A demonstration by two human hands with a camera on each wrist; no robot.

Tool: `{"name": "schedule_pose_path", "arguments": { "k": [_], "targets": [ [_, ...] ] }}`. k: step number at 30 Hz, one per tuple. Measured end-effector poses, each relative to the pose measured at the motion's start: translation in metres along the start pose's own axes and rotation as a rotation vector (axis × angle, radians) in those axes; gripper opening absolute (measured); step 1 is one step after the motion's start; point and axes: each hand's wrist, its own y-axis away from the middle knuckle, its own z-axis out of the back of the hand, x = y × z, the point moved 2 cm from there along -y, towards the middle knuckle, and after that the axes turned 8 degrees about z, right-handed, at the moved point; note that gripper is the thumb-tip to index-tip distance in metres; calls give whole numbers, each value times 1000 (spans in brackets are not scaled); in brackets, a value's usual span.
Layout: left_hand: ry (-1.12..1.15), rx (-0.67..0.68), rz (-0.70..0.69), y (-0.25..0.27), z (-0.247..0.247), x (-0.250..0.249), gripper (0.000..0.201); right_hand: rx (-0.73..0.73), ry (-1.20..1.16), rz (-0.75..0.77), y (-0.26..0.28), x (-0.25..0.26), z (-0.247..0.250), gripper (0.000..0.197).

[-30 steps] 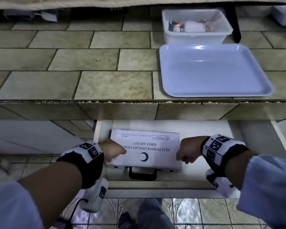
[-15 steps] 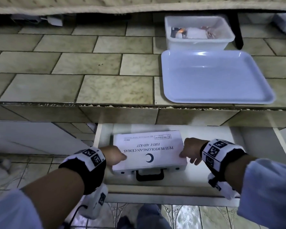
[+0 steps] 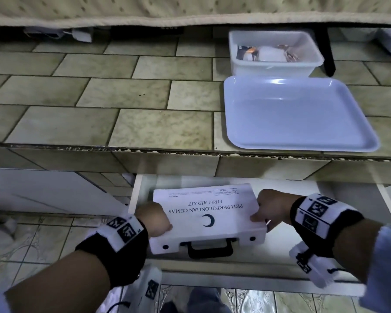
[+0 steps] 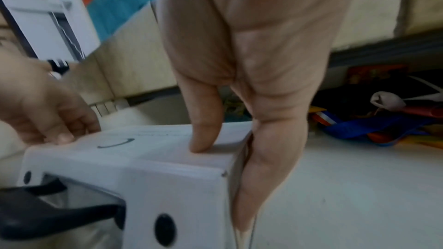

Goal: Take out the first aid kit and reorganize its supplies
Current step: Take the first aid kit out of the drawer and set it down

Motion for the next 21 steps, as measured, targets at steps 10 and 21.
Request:
{"name": "schedule_pose_path", "arguments": {
  "k": [10, 21],
  "targets": [
    [568, -204, 7, 99, 22, 61, 33, -89, 175, 234, 107, 49, 7, 15],
    [675, -712, -29, 162, 137, 122, 99, -303, 235, 472, 162, 178, 55, 20]
  ]
}}
